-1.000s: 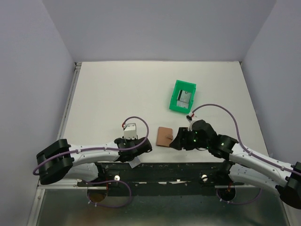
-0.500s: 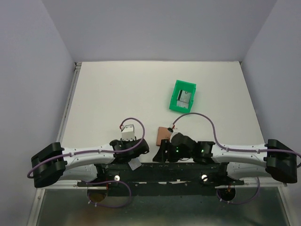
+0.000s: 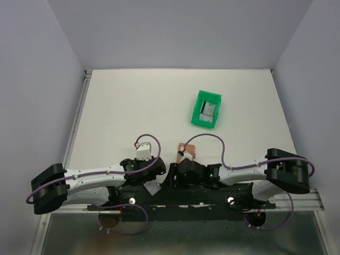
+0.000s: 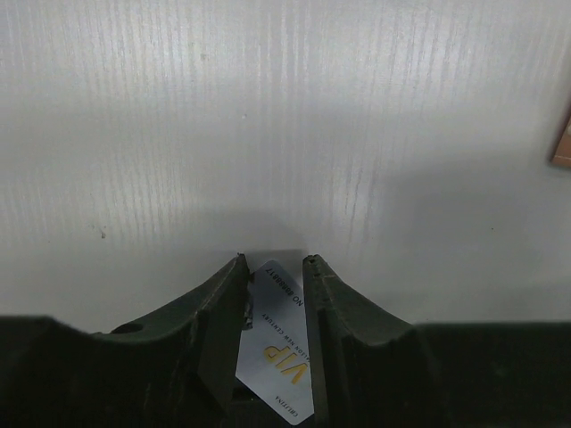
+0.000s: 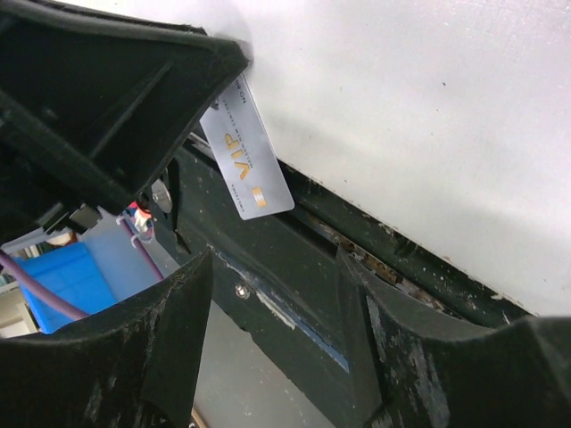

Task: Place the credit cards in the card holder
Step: Move the credit card to the corner of the board, then pick up the credit card at the corner of the board.

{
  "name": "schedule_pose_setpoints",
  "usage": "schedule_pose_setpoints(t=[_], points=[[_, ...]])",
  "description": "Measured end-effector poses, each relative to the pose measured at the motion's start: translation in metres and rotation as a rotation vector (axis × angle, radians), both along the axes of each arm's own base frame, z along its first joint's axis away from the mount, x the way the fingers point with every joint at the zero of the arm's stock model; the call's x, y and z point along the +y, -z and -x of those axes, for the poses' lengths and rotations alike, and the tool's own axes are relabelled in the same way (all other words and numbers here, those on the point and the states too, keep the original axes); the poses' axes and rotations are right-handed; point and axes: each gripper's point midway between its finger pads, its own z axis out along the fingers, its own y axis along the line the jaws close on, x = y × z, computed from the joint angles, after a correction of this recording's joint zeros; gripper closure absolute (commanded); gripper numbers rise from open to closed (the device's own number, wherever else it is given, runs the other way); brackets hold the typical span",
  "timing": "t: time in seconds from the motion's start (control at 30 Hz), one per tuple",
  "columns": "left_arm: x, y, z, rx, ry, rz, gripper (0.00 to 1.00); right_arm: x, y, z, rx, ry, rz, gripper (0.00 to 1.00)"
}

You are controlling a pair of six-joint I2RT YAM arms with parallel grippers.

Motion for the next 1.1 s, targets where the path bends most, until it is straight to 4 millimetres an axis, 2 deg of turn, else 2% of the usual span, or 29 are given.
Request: schedule_pose_setpoints(t=[0.33, 0.5, 0.7, 1.1], points=[[0.009, -0.001, 0.004, 0.006, 0.001, -0.008, 0.54, 0.011, 0.02, -0.002, 0.035, 0.024, 0.021, 0.37], [0.009, 0.0, 0.005, 0.008, 0.001, -0.011, 0.57, 0.017, 0.031, -0.001, 0.046, 0.02, 0.016, 0.38], [0.011, -0.001, 0.006, 0.013, 0.002, -0.014, 0.6, 0.028, 0.032, 0.001, 0.055, -0.003, -0.03, 0.39], [0.018, 0.001, 0.01, 0.018, 0.004, -0.01, 0.68, 0.042, 0.032, 0.004, 0.078, -0.025, -0.064, 0.52]])
